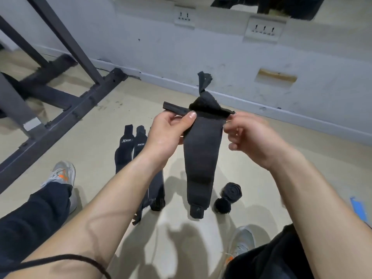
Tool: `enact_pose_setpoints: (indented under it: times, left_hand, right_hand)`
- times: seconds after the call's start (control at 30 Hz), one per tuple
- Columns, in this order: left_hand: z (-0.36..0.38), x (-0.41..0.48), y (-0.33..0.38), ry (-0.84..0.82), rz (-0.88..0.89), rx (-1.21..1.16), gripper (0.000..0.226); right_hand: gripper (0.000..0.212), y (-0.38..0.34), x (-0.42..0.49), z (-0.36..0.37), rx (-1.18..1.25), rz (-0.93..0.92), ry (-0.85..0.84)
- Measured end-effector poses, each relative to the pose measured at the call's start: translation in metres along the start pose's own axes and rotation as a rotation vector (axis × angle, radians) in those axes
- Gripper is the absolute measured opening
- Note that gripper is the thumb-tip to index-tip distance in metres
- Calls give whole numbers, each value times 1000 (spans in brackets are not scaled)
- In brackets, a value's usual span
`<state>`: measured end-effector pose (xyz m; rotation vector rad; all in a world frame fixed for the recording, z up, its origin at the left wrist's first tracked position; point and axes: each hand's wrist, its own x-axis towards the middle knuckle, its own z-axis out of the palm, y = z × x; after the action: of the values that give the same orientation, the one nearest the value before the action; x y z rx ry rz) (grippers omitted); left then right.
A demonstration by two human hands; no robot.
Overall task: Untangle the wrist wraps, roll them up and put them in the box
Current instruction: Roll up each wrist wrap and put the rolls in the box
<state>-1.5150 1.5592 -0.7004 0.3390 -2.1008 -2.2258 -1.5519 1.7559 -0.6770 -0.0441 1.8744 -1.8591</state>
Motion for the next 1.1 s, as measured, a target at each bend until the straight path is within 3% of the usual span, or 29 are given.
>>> enact_pose_setpoints:
  times: [0.03,0.1,0.27,0.5,0.67,0.83,0.97,1.1]
  left_hand:
    - [3,1,3,4,6,-11,16]
    - [9,0,10,2,18,-31,15]
    - [17,1,19,-22,69,-27,10]
    - [13,2,39,-113,113,-72,36]
    - [12,-3,49,-244,108,-164,14]
    - [9,-10,58,-371,68,-188,31]
    - [5,-7,58,-314,59,-143,27]
    - [9,-5,46,-157,150,142,34]
  right_hand:
    - [29,-1,1,-1,-80,-71,11]
    - [11,-3,1,-1,-159,-195,51]
    - [13,-6,3,3,27,-344,67]
    - [21,-10,-2,7,166,-358,57]
    - [31,-10,-2,8,397,-323,-73]
    - [29,-10,1,8,580,-275,-227]
    - [25,-7,5,7,508,-269,-217]
    - [26,-4,7,9,386,-261,-152]
